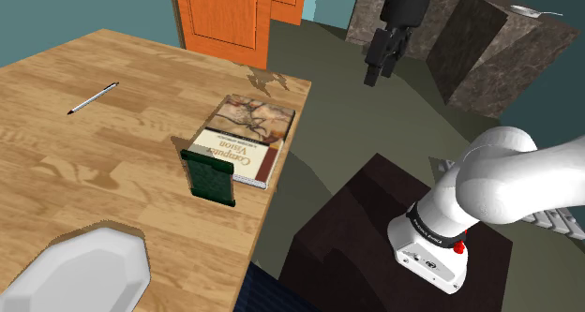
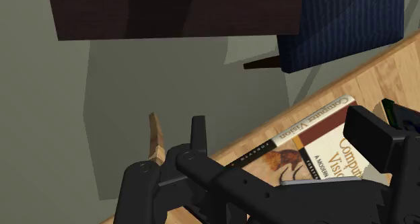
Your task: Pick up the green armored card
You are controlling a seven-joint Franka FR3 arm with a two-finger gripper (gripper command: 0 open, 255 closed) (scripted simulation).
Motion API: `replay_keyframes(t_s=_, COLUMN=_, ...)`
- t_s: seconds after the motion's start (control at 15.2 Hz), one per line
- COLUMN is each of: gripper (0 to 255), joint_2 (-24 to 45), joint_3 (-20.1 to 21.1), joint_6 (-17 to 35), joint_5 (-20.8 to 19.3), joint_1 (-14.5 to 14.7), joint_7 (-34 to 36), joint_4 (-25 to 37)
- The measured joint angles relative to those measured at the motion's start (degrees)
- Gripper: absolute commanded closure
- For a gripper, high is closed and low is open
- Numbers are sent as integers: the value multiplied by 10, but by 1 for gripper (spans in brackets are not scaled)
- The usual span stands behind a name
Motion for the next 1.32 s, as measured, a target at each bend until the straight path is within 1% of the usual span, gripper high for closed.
replay_keyframes(t_s=0.13, gripper=0, joint_2=-1, joint_3=5, joint_6=10, joint_5=4, joint_1=4, joint_7=1, joint_4=-5)
replay_keyframes(t_s=0.26, gripper=0, joint_2=-8, joint_3=22, joint_6=42, joint_5=18, joint_1=16, joint_7=5, joint_4=-22)
replay_keyframes(t_s=0.73, gripper=0, joint_2=-5, joint_3=97, joint_6=196, joint_5=70, joint_1=70, joint_7=18, joint_4=-76)
replay_keyframes(t_s=1.12, gripper=0, joint_2=31, joint_3=169, joint_6=338, joint_5=102, joint_1=110, joint_7=29, joint_4=-96)
replay_keyframes(t_s=1.32, gripper=0, joint_2=57, joint_3=208, joint_6=405, joint_5=109, joint_1=124, joint_7=38, joint_4=-93)
